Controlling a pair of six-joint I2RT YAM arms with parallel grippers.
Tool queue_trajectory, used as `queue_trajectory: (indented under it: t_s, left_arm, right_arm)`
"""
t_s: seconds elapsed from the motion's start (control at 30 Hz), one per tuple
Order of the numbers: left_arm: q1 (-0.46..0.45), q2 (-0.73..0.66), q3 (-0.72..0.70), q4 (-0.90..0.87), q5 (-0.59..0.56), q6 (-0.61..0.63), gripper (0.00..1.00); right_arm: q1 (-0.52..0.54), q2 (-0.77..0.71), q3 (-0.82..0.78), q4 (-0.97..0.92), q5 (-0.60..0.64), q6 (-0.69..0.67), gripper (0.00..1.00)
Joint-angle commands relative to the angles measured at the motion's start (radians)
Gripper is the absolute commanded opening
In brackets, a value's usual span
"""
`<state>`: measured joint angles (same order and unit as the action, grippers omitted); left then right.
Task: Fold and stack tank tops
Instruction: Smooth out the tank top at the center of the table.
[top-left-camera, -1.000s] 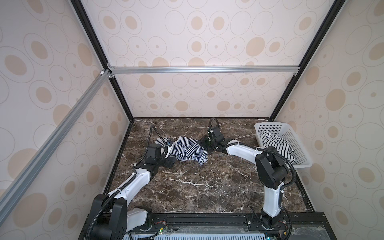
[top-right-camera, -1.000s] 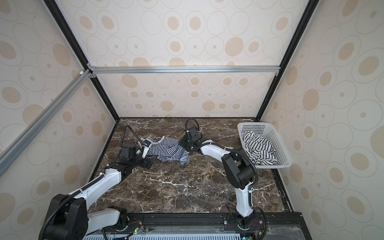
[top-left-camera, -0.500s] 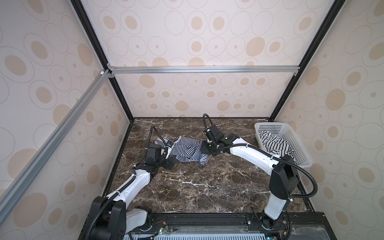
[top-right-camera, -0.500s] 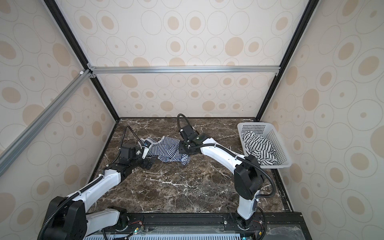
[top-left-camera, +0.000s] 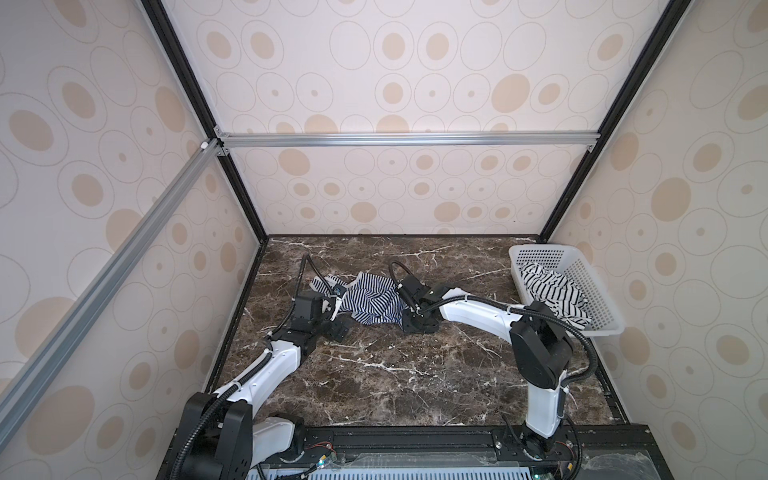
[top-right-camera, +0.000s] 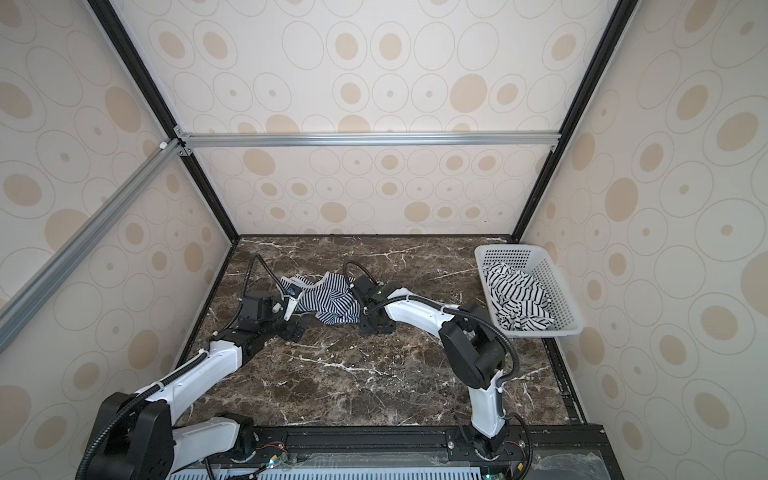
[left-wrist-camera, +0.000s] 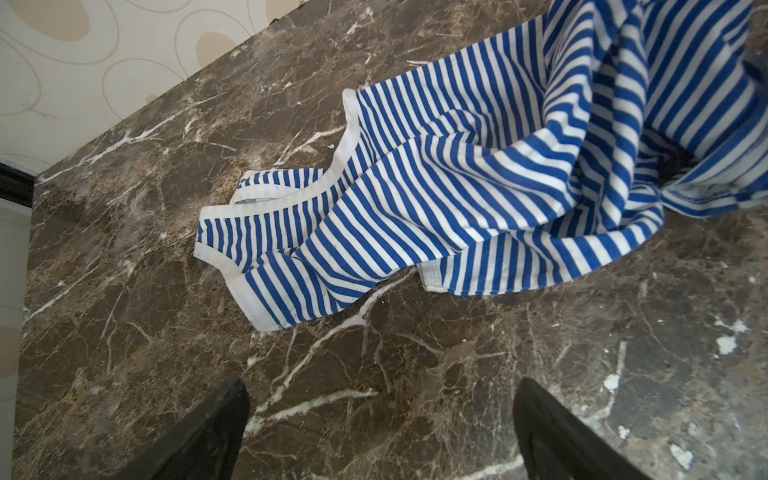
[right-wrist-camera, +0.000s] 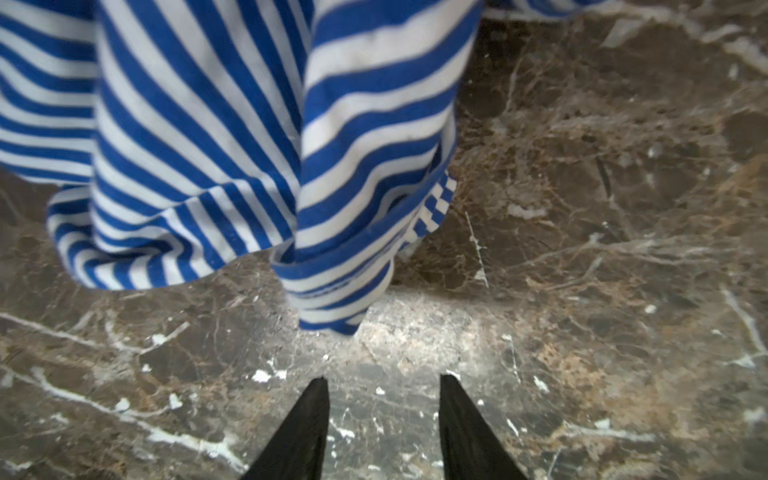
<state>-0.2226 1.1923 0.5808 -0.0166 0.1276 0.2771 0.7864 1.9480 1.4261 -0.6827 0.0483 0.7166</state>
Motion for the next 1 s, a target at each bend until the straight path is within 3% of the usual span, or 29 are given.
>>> queue_trajectory:
  t_s: [0.0, 0.37, 0.57, 0.63, 0.77, 0.97]
  left_arm:
    - [-0.006, -0.016, -0.013, 0.018, -0.019, 0.018, 0.99]
    - [-0.006, -0.013, -0.025, 0.033, -0.034, 0.019, 0.99]
    - [-0.006, -0.011, -0.027, 0.036, -0.040, 0.017, 0.99]
    - [-0.006, -0.014, -0.027, 0.036, -0.040, 0.016, 0.99]
    - [-0.006, -0.020, -0.029, 0.033, -0.038, 0.017, 0.99]
    - [-0.006, -0.033, -0.023, 0.028, -0.040, 0.010, 0.99]
  right_arm:
    - [0.013, 0.025, 0.031, 0.003, 0.000, 0.005, 0.45]
    - [0.013, 0.127, 0.124, -0.002, 0.019, 0.007, 0.47]
    - [0.012, 0.183, 0.215, -0.069, 0.124, 0.008, 0.46]
    - [0.013, 0.189, 0.221, -0.061, 0.135, 0.007, 0.39]
    - [0.013, 0.187, 0.223, -0.033, 0.118, 0.010, 0.00]
    - [0.013, 0.147, 0.195, 0.058, -0.010, 0.033, 0.00]
